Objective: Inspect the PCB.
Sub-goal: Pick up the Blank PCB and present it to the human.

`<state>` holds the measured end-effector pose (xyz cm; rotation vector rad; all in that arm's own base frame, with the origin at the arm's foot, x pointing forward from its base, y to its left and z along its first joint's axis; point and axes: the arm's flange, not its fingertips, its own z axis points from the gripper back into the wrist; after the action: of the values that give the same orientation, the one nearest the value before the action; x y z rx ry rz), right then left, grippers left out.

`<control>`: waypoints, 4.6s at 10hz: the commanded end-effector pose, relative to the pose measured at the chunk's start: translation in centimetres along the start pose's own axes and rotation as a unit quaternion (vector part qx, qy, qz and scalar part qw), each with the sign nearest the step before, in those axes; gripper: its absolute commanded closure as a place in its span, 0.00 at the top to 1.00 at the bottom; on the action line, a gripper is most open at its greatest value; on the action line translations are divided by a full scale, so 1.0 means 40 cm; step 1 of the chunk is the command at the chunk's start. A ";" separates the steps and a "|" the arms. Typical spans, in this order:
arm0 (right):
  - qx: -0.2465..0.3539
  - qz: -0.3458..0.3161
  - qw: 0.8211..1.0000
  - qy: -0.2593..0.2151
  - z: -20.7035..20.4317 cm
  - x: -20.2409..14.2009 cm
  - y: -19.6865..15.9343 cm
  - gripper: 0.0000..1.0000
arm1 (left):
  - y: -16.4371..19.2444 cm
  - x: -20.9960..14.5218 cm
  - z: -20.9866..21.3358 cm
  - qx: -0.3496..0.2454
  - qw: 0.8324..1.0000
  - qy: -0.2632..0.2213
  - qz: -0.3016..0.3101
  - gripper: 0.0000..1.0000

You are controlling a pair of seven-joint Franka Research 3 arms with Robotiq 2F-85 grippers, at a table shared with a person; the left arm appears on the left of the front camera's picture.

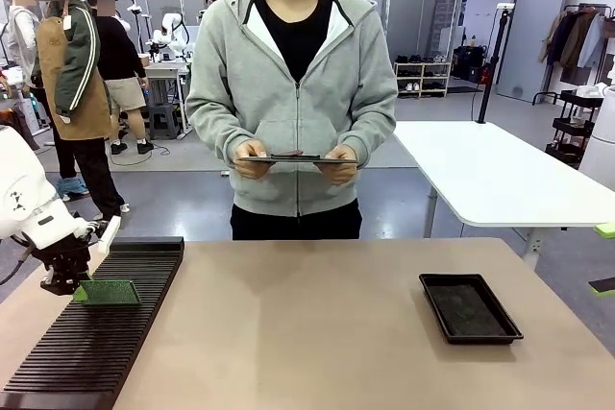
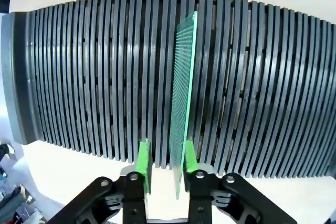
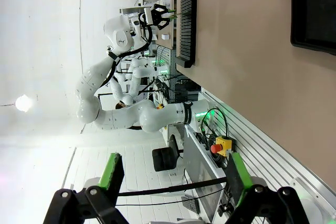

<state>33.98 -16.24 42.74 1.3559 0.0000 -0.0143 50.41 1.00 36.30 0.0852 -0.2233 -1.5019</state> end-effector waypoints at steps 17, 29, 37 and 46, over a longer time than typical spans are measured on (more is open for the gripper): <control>-0.001 -0.002 1.000 0.000 0.002 0.003 0.003 1.00 | -0.081 0.048 0.234 -0.048 0.995 -0.059 0.060 0.00; -0.001 -0.002 1.000 0.000 0.002 0.003 0.003 1.00 | -0.149 0.017 0.293 -0.124 0.953 -0.253 0.109 0.00; -0.001 -0.002 1.000 0.000 0.002 0.003 0.003 1.00 | -0.152 0.087 0.307 -0.287 0.800 -0.452 0.272 0.03; -0.001 -0.002 1.000 0.000 0.002 0.003 0.003 1.00 | -0.028 0.148 0.171 -0.356 0.657 -0.524 0.408 0.03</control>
<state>34.00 -16.22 42.73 1.3557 0.0007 -0.0139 47.42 -4.07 42.55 -1.3847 -0.4781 -0.4689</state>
